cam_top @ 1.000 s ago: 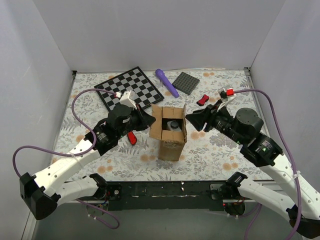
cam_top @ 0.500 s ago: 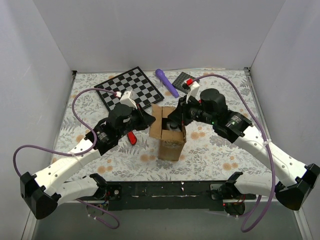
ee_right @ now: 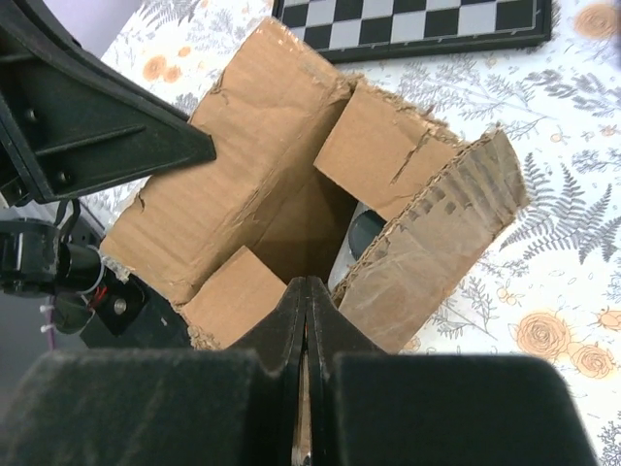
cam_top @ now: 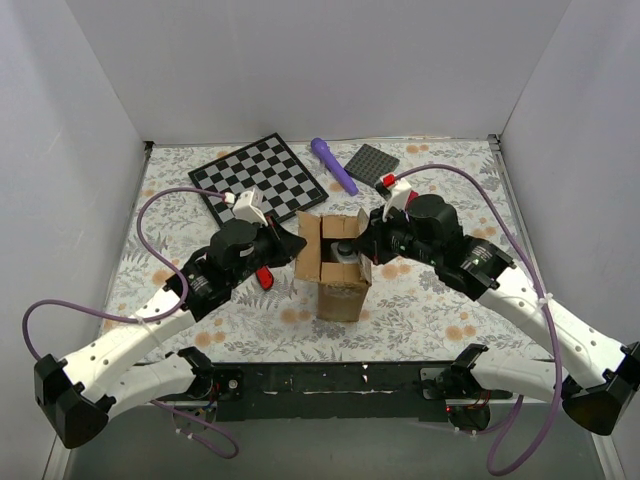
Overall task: Unpack the express box
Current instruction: Open the express box at the center of the board.
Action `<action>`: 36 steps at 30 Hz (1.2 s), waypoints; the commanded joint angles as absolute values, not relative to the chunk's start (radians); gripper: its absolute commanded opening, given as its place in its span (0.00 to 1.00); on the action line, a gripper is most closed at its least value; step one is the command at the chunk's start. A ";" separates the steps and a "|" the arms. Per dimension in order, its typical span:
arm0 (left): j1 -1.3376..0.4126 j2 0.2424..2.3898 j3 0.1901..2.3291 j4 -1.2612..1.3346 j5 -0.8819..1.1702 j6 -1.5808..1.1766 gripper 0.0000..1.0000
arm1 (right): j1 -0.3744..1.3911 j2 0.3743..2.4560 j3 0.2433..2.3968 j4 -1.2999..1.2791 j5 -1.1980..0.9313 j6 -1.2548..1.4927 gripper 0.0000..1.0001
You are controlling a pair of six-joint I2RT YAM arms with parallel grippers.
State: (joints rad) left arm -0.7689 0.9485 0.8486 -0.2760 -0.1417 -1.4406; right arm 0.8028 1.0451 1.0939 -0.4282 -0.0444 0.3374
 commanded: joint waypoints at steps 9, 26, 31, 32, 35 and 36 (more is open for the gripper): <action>-0.767 0.917 0.811 -0.344 -0.202 -1.419 0.00 | 0.801 0.925 1.025 -0.574 0.167 0.330 0.01; -0.767 0.861 0.718 -0.222 -0.129 -1.448 0.00 | 0.801 0.813 0.977 -0.467 0.179 0.324 0.01; -0.767 0.865 0.716 -0.219 -0.123 -1.440 0.00 | 0.801 0.730 0.995 -0.304 0.158 0.314 0.15; -0.767 0.865 0.715 -0.218 -0.123 -1.439 0.00 | 0.801 0.738 1.005 -0.293 0.146 0.308 0.20; -0.767 0.864 0.709 -0.216 -0.121 -1.442 0.00 | 0.801 0.810 1.044 -0.272 0.080 0.293 0.26; -0.767 0.862 0.707 -0.216 -0.120 -1.443 0.00 | 0.802 0.831 1.054 -0.255 0.055 0.290 0.26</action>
State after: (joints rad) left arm -0.7666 0.8658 0.7353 -0.1734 -0.1410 -1.4631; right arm 0.7990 0.7395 0.9928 -0.3683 0.1398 0.3229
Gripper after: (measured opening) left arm 0.029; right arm 0.244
